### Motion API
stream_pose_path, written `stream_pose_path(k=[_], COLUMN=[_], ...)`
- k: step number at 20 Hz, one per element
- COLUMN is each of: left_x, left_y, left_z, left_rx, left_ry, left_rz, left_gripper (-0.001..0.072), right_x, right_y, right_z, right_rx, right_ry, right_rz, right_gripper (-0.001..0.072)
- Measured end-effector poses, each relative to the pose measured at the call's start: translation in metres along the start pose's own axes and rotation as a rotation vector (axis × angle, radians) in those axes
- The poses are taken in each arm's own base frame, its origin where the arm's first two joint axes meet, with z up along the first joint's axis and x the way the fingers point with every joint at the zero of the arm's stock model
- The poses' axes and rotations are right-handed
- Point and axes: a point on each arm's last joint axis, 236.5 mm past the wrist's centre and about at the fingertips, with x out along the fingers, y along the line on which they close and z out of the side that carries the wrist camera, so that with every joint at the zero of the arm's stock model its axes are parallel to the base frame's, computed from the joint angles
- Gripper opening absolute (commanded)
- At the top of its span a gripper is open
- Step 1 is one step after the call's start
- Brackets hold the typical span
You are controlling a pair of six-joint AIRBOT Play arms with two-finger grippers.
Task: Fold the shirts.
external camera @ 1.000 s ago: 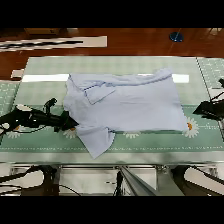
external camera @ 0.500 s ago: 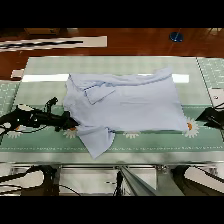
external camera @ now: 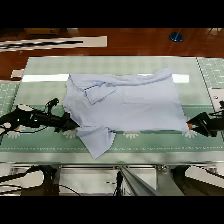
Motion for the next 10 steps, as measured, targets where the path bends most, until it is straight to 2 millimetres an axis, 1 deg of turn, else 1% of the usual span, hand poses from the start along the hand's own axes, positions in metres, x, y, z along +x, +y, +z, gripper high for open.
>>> stream_pose_path(k=[2,3,4,5,7,8,9,10], left_x=[0.0,0.0,0.0,0.0,-0.003,-0.007,-0.014,-0.024], left_y=[-0.001,-0.001,-0.001,-0.002,-0.008,-0.017,-0.032,-0.053], left_z=[-0.001,-0.001,-0.001,0.0,0.002,0.005,0.01,0.018], left_rx=[0.003,0.005,0.006,0.009,0.03,0.056,0.088,0.136], left_ry=[0.003,0.003,0.003,0.004,0.004,0.001,-0.012,-0.039], left_rz=[-0.003,-0.004,-0.004,-0.005,-0.017,-0.039,-0.074,-0.117], left_gripper=[0.0025,0.0025,0.0025,0.0024,0.0021,0.0022,0.0021,0.0021], right_x=[0.015,0.022,0.029,0.034,0.037,0.033,0.025,0.012], right_y=[0.016,0.023,0.025,0.029,0.042,0.052,0.067,0.087], right_z=[-0.001,0.001,0.005,0.009,0.017,0.023,0.029,0.033], right_rx=[-0.008,-0.01,-0.018,-0.02,-0.042,-0.065,-0.094,-0.136], right_ry=[0.025,0.026,0.016,0.007,-0.012,-0.028,-0.046,-0.062], right_rz=[0.033,0.038,0.018,0.011,0.018,0.038,0.068,0.111], right_gripper=[0.0524,0.0357,0.0074,0.0022,0.0021,0.0021,0.0021,0.0021])
